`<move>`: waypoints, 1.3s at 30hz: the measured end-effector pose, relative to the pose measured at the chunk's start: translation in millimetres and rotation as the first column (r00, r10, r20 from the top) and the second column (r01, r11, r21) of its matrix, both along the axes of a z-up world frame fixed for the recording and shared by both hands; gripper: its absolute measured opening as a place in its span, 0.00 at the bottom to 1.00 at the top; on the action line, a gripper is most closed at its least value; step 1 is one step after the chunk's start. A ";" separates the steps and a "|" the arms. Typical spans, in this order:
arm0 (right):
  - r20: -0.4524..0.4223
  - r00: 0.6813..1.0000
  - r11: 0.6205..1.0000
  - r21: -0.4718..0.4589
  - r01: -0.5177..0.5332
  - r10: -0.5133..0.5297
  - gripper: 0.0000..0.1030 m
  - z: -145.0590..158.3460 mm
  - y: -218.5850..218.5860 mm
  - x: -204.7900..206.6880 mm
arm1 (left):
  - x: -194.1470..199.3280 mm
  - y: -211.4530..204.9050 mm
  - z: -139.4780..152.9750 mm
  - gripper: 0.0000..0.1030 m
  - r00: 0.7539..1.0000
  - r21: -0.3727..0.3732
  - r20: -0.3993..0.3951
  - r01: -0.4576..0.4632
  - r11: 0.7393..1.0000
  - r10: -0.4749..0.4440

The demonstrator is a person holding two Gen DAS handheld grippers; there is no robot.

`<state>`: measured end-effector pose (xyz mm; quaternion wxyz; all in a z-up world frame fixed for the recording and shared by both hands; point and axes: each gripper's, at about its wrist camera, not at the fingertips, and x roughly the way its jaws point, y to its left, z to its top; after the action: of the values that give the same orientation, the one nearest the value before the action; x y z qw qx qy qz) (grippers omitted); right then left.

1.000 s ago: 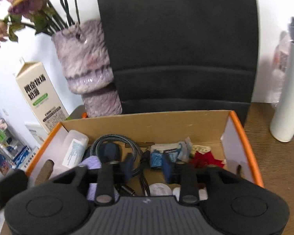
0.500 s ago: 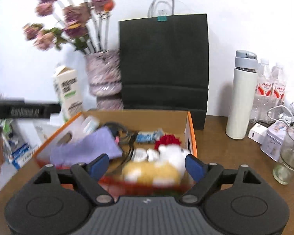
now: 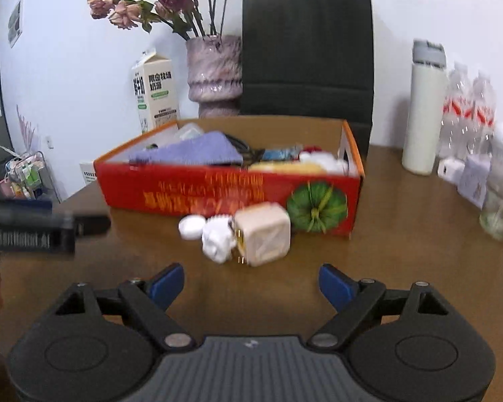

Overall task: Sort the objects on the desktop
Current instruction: 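Withdraw both tools from the box back over the table, then grasp the white round charger with the left tool while the right tool grasps the white cube charger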

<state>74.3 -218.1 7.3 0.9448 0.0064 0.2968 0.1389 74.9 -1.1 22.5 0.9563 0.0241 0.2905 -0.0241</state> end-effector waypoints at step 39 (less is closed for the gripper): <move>-0.034 0.986 0.965 0.202 0.166 -0.162 0.48 1.4 -53.6 39.7 | 20.8 -91.2 6.8 1.00 0.977 0.085 0.062 0.196 0.977 -0.202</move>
<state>114.1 -271.7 8.7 0.9448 0.1290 0.2876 0.0899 95.6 -92.3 29.3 0.9569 0.0916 0.2537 -0.1076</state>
